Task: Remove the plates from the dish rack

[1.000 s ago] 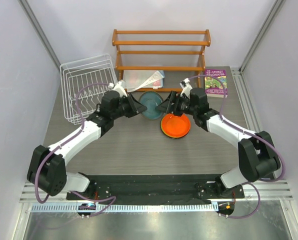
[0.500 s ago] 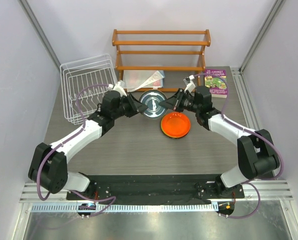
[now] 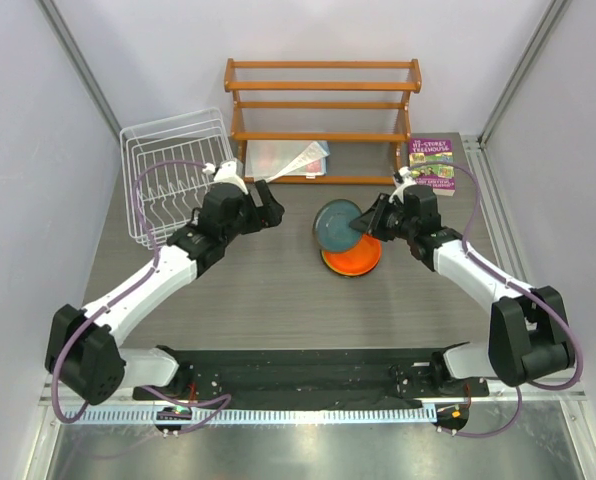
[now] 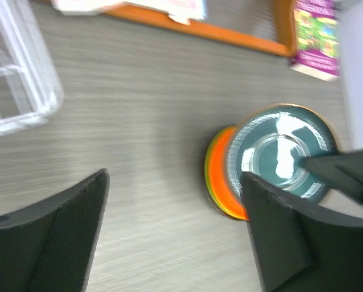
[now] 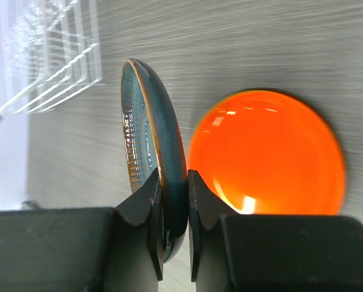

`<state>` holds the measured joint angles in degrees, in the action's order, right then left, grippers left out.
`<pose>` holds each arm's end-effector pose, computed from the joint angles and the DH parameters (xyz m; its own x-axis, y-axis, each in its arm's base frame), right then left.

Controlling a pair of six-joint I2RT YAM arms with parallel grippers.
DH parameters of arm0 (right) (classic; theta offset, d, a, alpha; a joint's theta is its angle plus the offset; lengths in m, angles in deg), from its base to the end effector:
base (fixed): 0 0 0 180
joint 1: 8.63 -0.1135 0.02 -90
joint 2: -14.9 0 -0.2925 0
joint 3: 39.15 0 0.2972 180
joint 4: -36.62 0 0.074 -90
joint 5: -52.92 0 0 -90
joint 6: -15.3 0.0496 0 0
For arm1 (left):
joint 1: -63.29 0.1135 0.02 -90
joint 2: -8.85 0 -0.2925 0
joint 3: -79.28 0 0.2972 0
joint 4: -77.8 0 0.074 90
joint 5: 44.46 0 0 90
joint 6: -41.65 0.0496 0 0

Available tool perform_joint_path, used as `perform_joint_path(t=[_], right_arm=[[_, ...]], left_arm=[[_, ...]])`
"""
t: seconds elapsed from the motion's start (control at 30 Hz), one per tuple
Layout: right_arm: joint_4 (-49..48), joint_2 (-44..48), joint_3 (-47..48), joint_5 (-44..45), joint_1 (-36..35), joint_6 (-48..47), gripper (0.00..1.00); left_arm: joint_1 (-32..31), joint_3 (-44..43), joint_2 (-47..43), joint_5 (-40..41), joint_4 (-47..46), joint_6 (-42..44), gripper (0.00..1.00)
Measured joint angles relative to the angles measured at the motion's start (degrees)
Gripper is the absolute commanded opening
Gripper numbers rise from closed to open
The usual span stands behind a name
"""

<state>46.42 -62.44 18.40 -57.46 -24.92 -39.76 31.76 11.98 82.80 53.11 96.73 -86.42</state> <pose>0.3218 0.1120 0.2388 -0.7056 0.3531 -0.6144 -0.1824 0.7473 0.6390 0.2978 -0.1751 0.3070 -0.5469 -0.3816 -0.7452 0.1014 0.8533 -0.5114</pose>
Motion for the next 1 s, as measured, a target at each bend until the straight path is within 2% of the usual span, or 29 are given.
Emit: perform_joint_path(t=[0.33, 0.53, 0.77, 0.8, 0.87, 0.9, 0.97, 1.0], right_arm=[[5.9, 0.79, -2.05, 5.11, 1.79, -3.43, 0.01], [6.73, -1.16, -2.19, 6.34, 1.92, -4.52, 0.01], [6.56, -3.06, -2.51, 7.69, 2.19, -4.76, 0.02], [6.36, -3.06, -2.54, 7.85, 2.19, -4.76, 0.05], [6.23, -3.06, -2.54, 8.07, 2.19, -4.79, 0.17], [6.21, -3.06, -2.54, 8.11, 2.19, -4.79, 0.3], [6.16, -3.06, -2.54, 8.11, 2.19, -4.76, 0.36], [6.14, -3.06, -2.54, 8.33, 2.19, -4.85, 0.45]], left_arm=[[0.0, -0.11, -4.96, 17.7, 6.6, 6.67, 0.99], [0.0, 1.6, -6.69, 24.37, 8.74, 8.37, 0.99], [0.0, 2.99, -8.35, 28.02, 9.44, 9.68, 0.99], [0.0, 3.02, -8.46, 28.33, 9.42, 9.88, 0.99], [0.0, 3.02, -8.5, 28.68, 9.4, 10.1, 0.99], [0.0, 3.08, -8.5, 28.72, 9.33, 10.25, 1.0], [0.0, 3.1, -8.22, 29.07, 9.4, 10.38, 1.0], [0.0, 3.1, -7.89, 29.4, 9.4, 10.38, 0.99]])
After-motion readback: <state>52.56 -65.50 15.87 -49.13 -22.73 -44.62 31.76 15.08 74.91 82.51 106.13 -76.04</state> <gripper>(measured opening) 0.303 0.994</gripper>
